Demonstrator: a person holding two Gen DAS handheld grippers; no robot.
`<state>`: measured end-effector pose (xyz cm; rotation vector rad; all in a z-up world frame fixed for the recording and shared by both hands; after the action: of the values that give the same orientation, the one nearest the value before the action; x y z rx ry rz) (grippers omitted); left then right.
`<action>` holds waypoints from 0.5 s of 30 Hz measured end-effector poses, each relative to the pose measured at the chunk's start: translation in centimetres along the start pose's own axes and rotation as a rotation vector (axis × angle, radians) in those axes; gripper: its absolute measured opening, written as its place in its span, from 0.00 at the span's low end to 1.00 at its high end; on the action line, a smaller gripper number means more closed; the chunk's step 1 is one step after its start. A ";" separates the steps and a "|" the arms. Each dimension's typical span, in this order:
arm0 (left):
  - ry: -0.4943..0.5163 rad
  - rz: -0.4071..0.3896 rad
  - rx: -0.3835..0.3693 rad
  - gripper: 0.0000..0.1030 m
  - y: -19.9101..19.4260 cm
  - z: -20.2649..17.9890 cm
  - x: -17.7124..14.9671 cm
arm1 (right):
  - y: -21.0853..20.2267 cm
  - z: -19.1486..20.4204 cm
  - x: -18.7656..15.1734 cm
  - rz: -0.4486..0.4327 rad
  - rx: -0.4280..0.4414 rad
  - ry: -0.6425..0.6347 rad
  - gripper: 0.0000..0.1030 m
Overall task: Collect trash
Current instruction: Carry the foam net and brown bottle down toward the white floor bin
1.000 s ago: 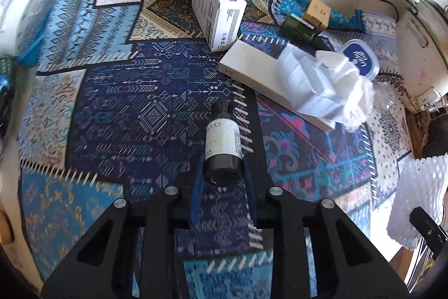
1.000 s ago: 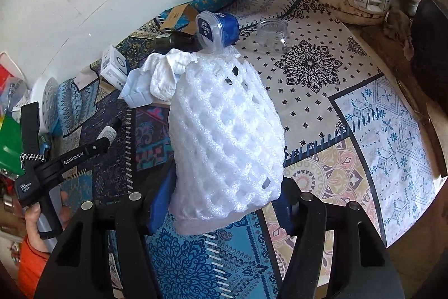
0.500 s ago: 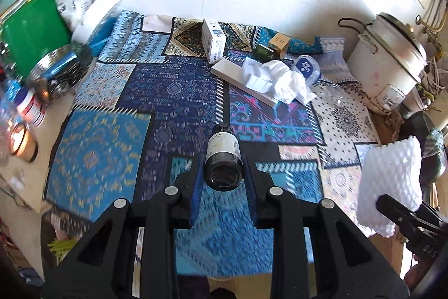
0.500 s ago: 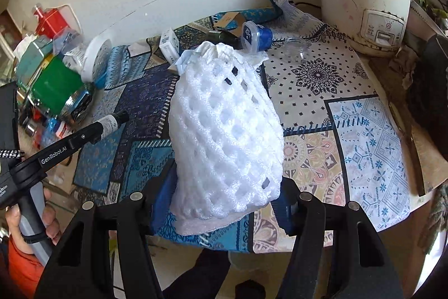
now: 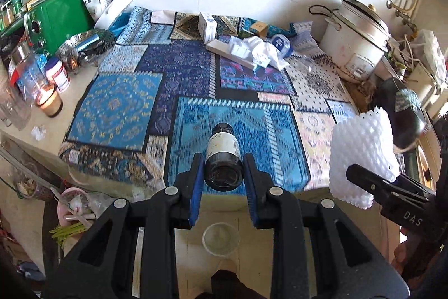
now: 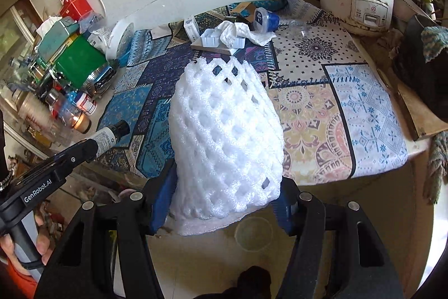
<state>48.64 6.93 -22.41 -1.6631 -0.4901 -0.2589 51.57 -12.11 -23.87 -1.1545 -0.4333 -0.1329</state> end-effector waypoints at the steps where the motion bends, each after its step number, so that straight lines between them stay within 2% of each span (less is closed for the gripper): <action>1: 0.005 0.006 -0.006 0.26 -0.1 0.1 -0.9 | 0.0 0.1 -0.8 0.002 -0.003 0.005 0.56; 10: 0.047 0.083 -0.035 0.26 -0.1 0.6 -9.1 | 1.1 1.3 -8.6 0.062 -0.050 0.038 0.56; 15: 0.068 0.157 -0.040 0.26 2.4 0.9 -13.5 | 3.6 0.8 -12.3 0.115 -0.064 0.055 0.56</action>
<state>37.69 5.34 -30.62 -1.7158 -0.3032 -0.2097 41.33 -11.36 -31.53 -1.2325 -0.3148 -0.0784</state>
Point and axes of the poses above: each gripper's, at about its wrist camera, not at the fingertips, and y roughly the way its jaws point, z to its left, x to its top, the point moved 7 cm from there along y, roughly the way its jaws point, and after that the axes turned 11 degrees about z, right-handed, at the moved point
